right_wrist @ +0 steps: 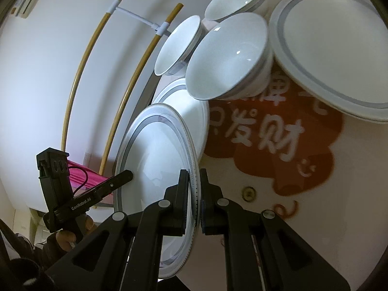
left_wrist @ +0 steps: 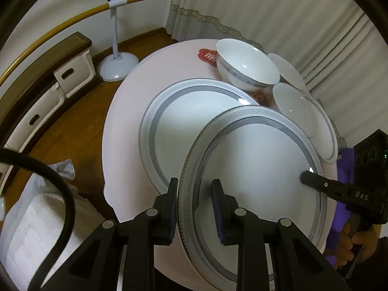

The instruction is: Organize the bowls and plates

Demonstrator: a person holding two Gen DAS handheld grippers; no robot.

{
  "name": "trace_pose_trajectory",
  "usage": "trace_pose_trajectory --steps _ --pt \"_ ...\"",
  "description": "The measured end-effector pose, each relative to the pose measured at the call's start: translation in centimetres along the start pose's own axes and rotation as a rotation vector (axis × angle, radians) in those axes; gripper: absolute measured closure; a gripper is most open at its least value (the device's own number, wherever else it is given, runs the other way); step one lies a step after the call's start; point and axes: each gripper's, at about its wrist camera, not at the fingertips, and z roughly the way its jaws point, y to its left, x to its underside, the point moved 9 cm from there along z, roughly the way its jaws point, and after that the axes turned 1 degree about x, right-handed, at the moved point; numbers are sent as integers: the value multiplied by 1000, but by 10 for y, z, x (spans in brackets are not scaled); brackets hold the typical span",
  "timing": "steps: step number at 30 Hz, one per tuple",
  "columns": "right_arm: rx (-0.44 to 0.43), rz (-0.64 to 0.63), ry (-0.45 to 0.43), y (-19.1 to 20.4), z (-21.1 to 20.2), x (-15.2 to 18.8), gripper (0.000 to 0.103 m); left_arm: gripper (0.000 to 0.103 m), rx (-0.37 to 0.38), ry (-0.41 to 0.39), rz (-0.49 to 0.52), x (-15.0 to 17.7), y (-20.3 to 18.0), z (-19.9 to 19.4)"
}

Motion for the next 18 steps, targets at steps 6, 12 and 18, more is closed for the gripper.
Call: trace_pose_trajectory --steps 6,12,18 --pt "16 31 -16 2 10 6 96 81 18 20 49 -15 20 6" --pt "32 58 -36 2 20 6 95 81 30 37 88 -37 36 19" --pt "48 76 -53 1 26 10 95 80 38 52 125 -55 41 35"
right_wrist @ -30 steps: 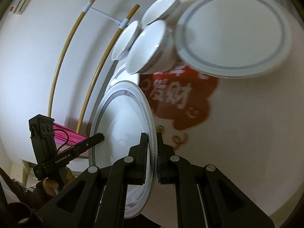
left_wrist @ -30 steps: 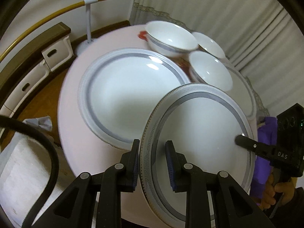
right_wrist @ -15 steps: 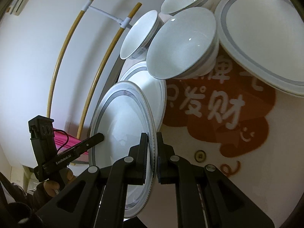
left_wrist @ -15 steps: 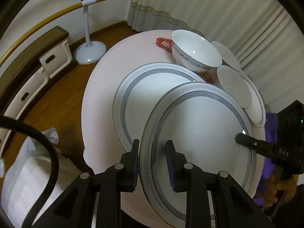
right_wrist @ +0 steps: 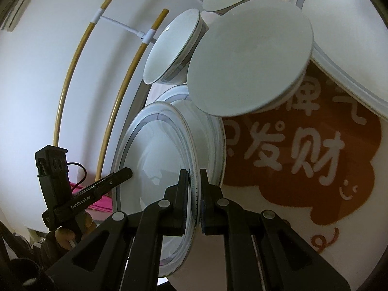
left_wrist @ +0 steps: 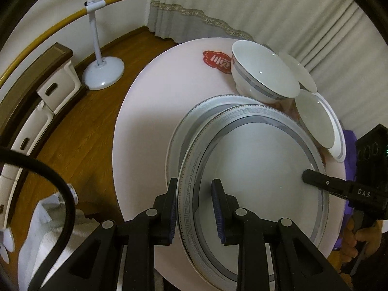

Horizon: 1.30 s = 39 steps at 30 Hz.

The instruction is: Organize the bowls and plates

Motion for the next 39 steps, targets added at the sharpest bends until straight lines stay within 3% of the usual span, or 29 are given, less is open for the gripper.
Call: trace_pose_trajectory --steps 9,20,39 --pt "14 33 -42 -7 -11 16 94 80 8 -7 59 -23 2 11" --pt "8 82 -110 -7 -19 40 94 79 -27 -2 96 -27 4 15" --pt "9 61 -99 -27 -35 64 94 77 -39 24 80 -23 16 30"
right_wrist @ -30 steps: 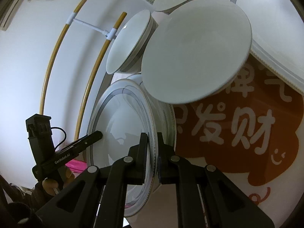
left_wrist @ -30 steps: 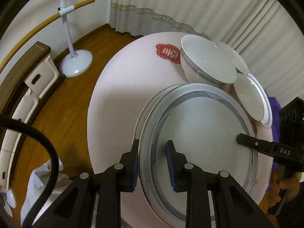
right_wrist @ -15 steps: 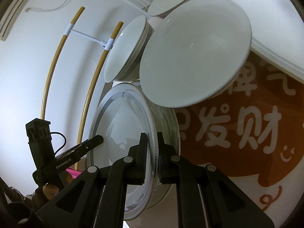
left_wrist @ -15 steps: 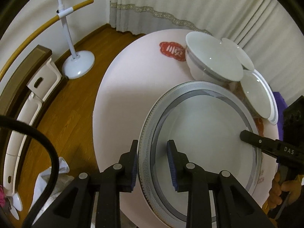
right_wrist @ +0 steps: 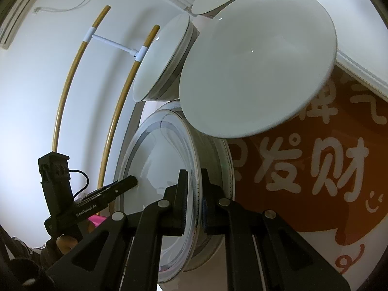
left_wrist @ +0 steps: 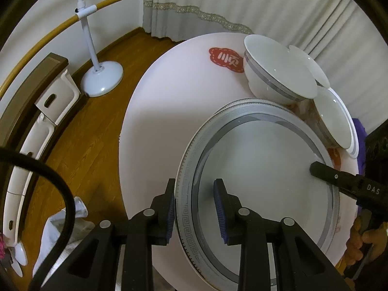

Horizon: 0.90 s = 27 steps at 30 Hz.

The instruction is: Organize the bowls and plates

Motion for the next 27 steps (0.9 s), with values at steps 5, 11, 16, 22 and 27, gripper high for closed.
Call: trace_pose_trajectory --steps 5,11,16,22,27 --pt "-1 0 -7 1 -2 -3 94 76 2 -1 -9 -1 1 2" --pt "6 -6 -10 7 4 -7 93 76 9 -2 -13 -2 3 4" --pt "28 2 -9 11 2 -7 93 75 14 5 -14 -2 3 6" --pt "34 2 -4 11 0 -7 93 75 18 1 -12 -3 4 7" --pt "33 -3 1 10 -1 -5 93 75 29 -4 -14 -2 4 9"
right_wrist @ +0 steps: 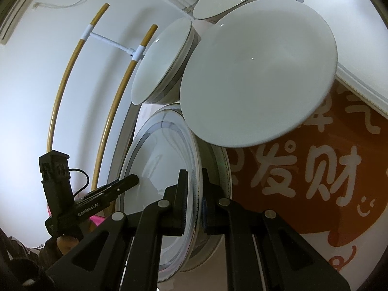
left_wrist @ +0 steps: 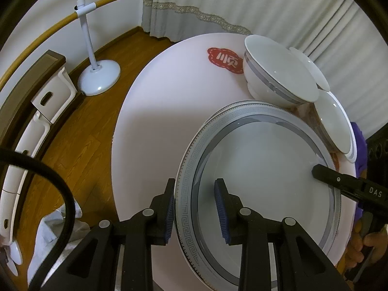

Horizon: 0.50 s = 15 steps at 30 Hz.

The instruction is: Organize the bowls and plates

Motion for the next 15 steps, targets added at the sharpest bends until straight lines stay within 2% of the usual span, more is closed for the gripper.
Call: trace_pose_trajectory --steps 15 --pt "49 -46 38 2 -1 5 92 73 11 0 3 2 -3 3"
